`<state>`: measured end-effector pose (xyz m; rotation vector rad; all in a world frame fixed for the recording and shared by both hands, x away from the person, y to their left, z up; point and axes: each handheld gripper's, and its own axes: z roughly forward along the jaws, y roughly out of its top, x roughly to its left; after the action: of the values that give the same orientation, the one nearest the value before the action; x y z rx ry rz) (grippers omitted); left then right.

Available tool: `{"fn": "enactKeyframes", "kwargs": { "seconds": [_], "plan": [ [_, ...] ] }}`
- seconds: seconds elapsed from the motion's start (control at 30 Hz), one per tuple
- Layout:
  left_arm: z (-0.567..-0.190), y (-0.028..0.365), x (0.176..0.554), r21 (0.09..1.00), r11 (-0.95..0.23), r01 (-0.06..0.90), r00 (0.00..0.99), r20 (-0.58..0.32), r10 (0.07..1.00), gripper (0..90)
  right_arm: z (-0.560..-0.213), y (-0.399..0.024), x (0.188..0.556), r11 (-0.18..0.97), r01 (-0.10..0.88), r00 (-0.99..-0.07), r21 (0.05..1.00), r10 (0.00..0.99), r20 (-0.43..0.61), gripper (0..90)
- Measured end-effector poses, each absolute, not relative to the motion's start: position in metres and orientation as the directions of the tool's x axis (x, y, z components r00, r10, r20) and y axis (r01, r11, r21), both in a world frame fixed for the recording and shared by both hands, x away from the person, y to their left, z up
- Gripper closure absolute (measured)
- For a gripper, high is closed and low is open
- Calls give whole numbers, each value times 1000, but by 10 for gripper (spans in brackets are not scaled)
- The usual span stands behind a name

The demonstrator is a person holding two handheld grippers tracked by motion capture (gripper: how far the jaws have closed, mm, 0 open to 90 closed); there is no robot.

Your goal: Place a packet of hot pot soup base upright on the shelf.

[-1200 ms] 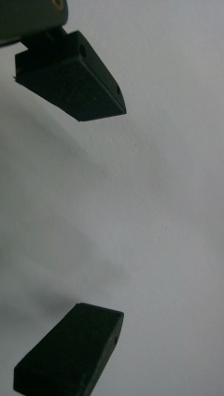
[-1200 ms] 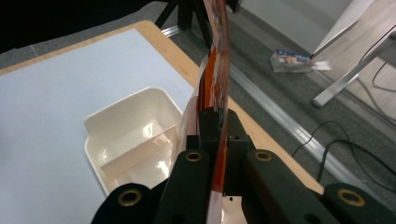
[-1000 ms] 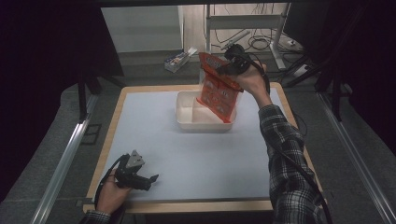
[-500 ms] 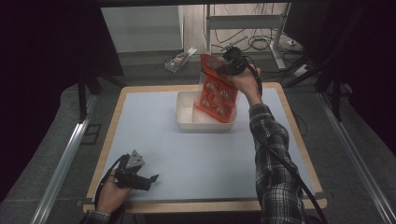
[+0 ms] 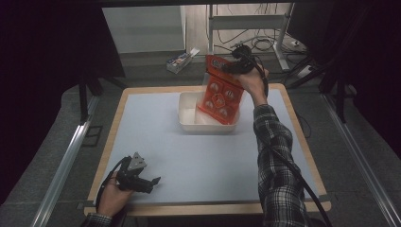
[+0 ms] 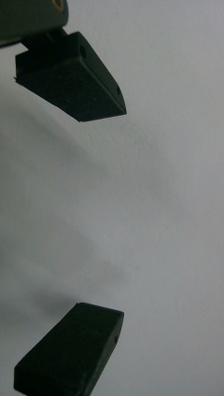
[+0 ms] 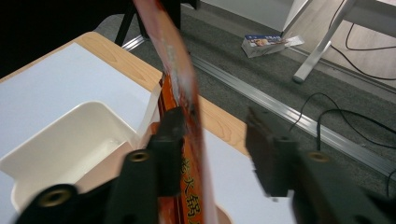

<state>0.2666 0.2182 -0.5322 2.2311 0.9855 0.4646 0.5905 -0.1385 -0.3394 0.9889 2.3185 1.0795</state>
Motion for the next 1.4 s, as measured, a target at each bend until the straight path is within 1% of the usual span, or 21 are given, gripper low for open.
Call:
{"fn": "enactKeyframes", "kwargs": {
  "seconds": [0.1, 0.17, 0.27, 0.43, 0.8, 1.07, 1.4],
  "plan": [
    [-532, 218, 266, 683, -510, 524, 655, 60, 753, 43, -338, -140, 588, 466, 423, -674, 777, 735, -74, 454],
    [-532, 218, 266, 685, -508, 523, 655, 59, 754, 43, -339, -140, 586, 457, 417, -678, 785, 732, -65, 410],
    [-532, 219, 266, 688, -501, 525, 654, 51, 755, 41, -338, -142, 583, 465, 405, -684, 787, 726, -76, 365],
    [-531, 219, 267, 696, -483, 531, 653, 27, 756, 39, -333, -147, 578, 452, 383, -694, 806, 716, -72, 329],
    [-531, 219, 267, 695, -485, 531, 653, 30, 757, 40, -326, -155, 566, 455, 369, -705, 811, 706, -75, 270],
    [-531, 219, 266, 696, -485, 530, 652, 31, 757, 41, -317, -162, 551, 451, 337, -724, 827, 686, -79, 224],
    [-531, 219, 266, 697, -486, 528, 653, 32, 757, 41, -309, -167, 533, 433, 308, -742, 847, 667, -71, 188]
  ]
}}
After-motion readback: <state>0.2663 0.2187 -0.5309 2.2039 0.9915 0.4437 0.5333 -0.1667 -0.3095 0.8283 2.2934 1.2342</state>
